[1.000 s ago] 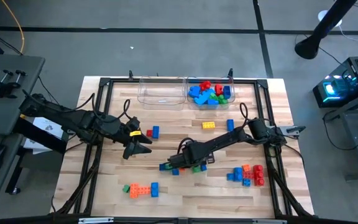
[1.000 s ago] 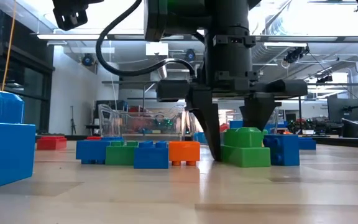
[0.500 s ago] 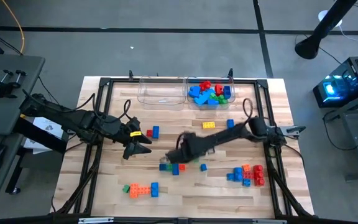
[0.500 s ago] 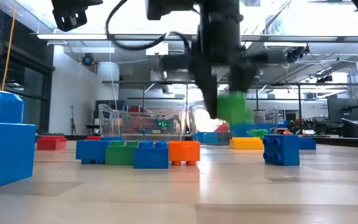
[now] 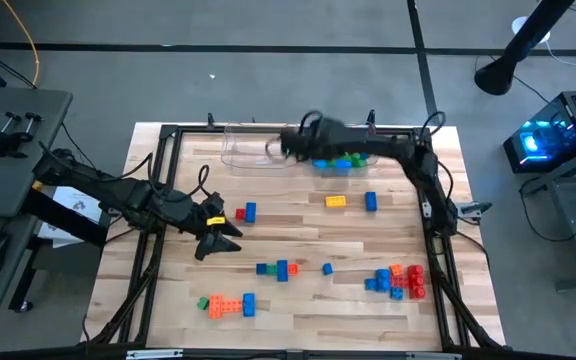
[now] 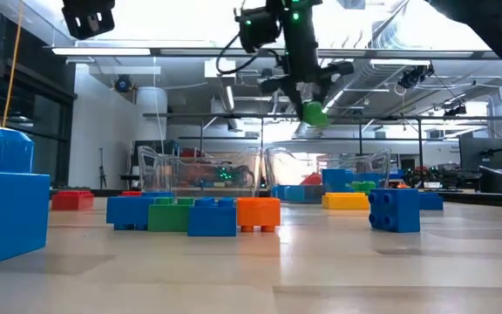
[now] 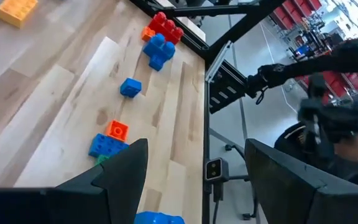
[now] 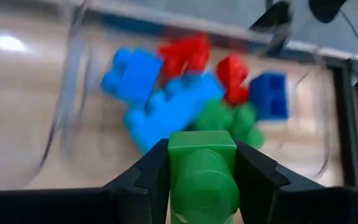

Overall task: Sort blocks by size
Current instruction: Put the green lego piece into the right transparent bin, then put the blue lego piece into the right transparent bin

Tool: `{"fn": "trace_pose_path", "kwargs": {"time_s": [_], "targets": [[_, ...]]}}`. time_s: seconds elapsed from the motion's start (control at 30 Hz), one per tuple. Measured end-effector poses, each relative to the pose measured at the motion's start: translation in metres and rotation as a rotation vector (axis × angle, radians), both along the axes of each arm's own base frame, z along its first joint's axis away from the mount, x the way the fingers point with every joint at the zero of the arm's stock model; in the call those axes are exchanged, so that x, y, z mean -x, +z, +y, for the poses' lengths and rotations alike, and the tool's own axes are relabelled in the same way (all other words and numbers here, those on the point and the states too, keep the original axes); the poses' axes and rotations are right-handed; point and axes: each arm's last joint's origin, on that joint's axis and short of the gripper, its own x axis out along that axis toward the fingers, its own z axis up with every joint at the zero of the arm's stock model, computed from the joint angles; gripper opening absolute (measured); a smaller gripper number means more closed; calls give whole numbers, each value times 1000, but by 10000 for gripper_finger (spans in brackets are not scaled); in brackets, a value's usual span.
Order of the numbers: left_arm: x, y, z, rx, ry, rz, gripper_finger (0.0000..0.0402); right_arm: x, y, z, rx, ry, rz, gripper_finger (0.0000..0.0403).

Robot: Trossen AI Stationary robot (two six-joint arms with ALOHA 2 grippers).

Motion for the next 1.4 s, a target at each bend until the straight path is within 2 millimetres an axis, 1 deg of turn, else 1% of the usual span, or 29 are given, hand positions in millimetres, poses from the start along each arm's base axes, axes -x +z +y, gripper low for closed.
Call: {"fn": "trace_pose_path", "kwargs": {"time_s": [0.07, 0.13, 0.17, 0.27, 0.33, 0.37, 0.43, 0.5, 0.6, 0.67, 0.73, 0.83, 0.93, 1.03, 1.13, 1.2, 1.27, 1.33, 1.4], "targets": [[1, 0, -3, 8, 2, 2, 252, 2, 3, -18, 3, -15, -38, 131], [3, 0, -7, 11, 7, 3, 252, 3, 3, -32, -8, -26, -71, 136], [3, 0, -9, 10, 7, 2, 252, 3, 2, -37, -12, -18, -85, 153], [5, 0, -13, 6, 5, 0, 252, -1, 3, -45, -18, 33, -127, 231], [6, 0, -15, 4, -4, 0, 252, -4, 4, -43, -16, 87, -129, 276], [7, 0, -16, 3, -6, 1, 252, -6, 4, -39, -17, 106, -123, 293], [7, 0, -17, -7, -13, 1, 252, -9, 6, -27, -17, 152, -90, 314], [7, -1, -17, -24, -20, -1, 252, -11, 12, -11, 4, 202, -43, 322], [8, -2, -16, -40, -24, 10, 252, -13, 23, 22, 28, 282, 18, 325], [8, -3, -16, -50, -34, 18, 252, -16, 31, 54, 34, 357, 34, 326], [10, -5, -17, -56, -57, 36, 252, -21, 36, 91, 40, 450, 18, 326], [13, -8, -20, -71, -81, 74, 252, -22, 37, 153, 39, 549, -27, 326], [16, -18, -24, -45, -86, 125, 252, -14, 31, 213, 31, 532, -122, 327], [14, -33, -31, -51, -117, 198, 252, 1, 22, 267, 25, 460, -234, 327], [6, -43, -41, -207, -296, 191, 252, 16, 14, 311, 0, 409, -355, 327], [-1, -45, -52, -398, -475, 144, 252, 23, 8, 334, -32, 405, -416, 327], [-7, -45, -64, -647, -684, 70, 252, 30, 3, 349, -54, 388, -458, 328], [-11, -49, -75, -896, -871, 12, 252, 36, 0, 359, -66, 362, -481, 328], [-16, -56, -86, -1081, -991, -24, 252, 41, -1, 365, -76, 341, -497, 328]]}}
